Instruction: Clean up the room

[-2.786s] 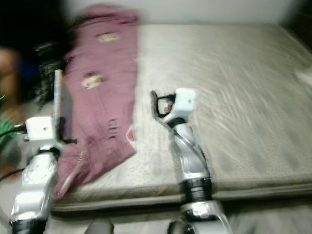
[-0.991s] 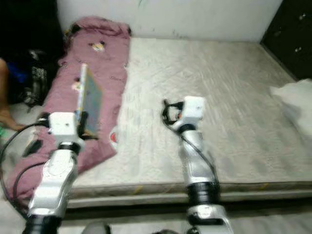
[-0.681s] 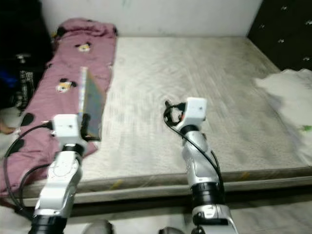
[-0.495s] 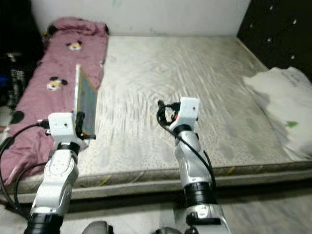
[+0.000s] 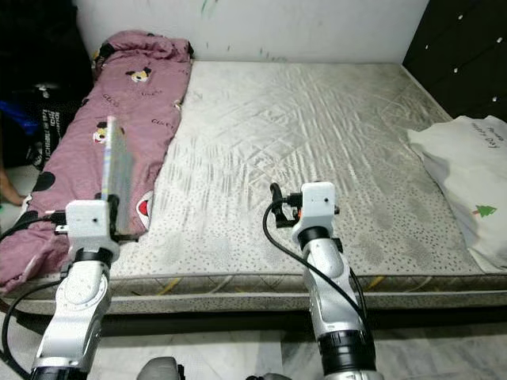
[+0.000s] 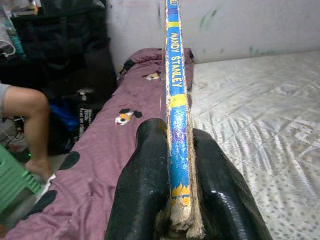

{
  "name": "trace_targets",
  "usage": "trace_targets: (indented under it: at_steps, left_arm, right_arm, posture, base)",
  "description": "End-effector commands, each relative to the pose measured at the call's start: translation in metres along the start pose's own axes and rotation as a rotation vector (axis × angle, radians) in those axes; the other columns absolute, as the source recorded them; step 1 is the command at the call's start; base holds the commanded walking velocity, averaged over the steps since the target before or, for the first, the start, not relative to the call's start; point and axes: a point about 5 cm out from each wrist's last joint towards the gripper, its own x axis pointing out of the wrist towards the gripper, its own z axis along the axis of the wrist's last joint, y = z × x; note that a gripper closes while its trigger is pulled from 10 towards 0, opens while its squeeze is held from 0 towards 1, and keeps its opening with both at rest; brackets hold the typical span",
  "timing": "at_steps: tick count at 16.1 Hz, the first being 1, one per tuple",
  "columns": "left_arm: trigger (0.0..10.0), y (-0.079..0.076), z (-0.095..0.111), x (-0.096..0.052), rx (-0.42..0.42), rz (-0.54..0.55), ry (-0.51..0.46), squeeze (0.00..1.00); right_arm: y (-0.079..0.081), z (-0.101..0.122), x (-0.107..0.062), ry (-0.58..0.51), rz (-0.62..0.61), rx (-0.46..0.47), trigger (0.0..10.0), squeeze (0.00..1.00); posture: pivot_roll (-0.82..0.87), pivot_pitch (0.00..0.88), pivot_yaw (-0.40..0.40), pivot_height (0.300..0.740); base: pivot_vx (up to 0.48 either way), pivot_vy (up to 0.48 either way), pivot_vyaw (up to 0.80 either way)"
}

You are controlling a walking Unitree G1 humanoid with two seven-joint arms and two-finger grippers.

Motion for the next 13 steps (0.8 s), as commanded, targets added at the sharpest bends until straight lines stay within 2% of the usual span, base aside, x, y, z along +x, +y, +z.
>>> trace_targets:
  at_steps: [1,3,13]
  left_arm:
    - [10.0,0.0009,0.0151,0.0033,0.011,-0.004,-0.078,0.00]
    - [10.0,-0.0039,0.0155,0.0038,0.012,-0.039,-0.077,0.00]
    - [10.0,-0.0069,0.0175,0.0059,-0.029,-0.052,-0.086,0.00]
  right_arm:
    - [0.0008,0.0040,0.0008,-0.020,0.000,-0.007,10.0,0.00]
    - [0.0027,0.0029,-0.0004,-0.018,0.005,-0.009,10.0,0.00]
    - [0.0030,0.0015,0.0021,-0.006,0.009,-0.018,10.0,0.00]
  posture:
    - [0.08,0.000,-0.016,0.740]
    - [0.08,0.001,-0.017,0.740]
    - [0.08,0.003,-0.027,0.740]
  base:
    - [0.000,0.000,0.00]
    - [0.000,0.000,0.00]
    - [0.000,0.000,0.00]
